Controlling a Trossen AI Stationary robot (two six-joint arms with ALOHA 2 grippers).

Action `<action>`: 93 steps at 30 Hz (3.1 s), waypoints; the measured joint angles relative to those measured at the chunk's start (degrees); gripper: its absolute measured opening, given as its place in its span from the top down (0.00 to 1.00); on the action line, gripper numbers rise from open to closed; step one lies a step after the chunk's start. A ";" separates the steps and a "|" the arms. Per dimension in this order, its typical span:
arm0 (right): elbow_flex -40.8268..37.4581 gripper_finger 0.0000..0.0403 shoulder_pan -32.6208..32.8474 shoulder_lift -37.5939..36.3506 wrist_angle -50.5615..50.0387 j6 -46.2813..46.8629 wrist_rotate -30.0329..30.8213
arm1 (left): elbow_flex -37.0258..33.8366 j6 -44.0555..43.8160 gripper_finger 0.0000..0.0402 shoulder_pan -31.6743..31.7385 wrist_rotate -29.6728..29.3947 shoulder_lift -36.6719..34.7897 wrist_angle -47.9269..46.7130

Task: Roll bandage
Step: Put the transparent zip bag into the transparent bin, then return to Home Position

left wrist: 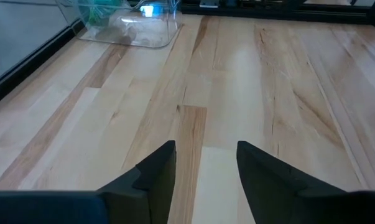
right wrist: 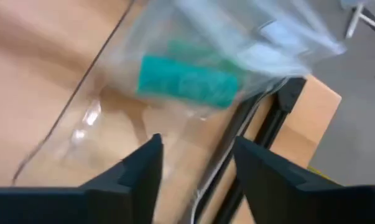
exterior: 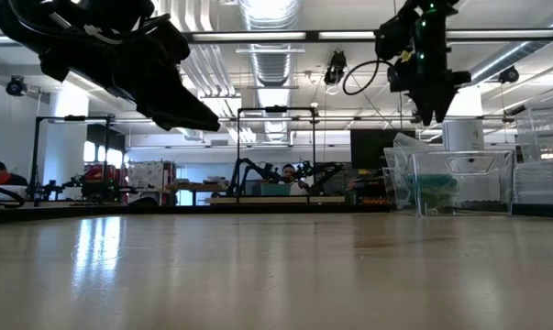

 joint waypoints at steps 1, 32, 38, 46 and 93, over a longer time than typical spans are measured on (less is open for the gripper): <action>-0.51 0.55 -1.13 0.21 1.86 0.95 0.06 | 0.00 0.02 0.60 0.00 0.00 0.00 -0.07; -6.36 0.92 -1.85 -4.06 13.92 -3.66 5.95 | 0.00 -3.03 0.71 -0.11 -2.91 -0.02 -3.13; -13.76 0.90 4.16 -14.21 14.35 0.77 6.00 | 0.41 -4.87 0.71 -0.19 -2.92 -0.19 -3.12; -27.35 0.90 17.40 -30.73 28.19 1.16 2.84 | 2.94 -3.83 0.71 -0.42 -0.96 -7.28 -5.86; -77.61 0.83 38.73 -61.54 103.98 -17.21 -33.62 | -18.09 5.69 0.59 0.74 13.80 -61.08 -13.02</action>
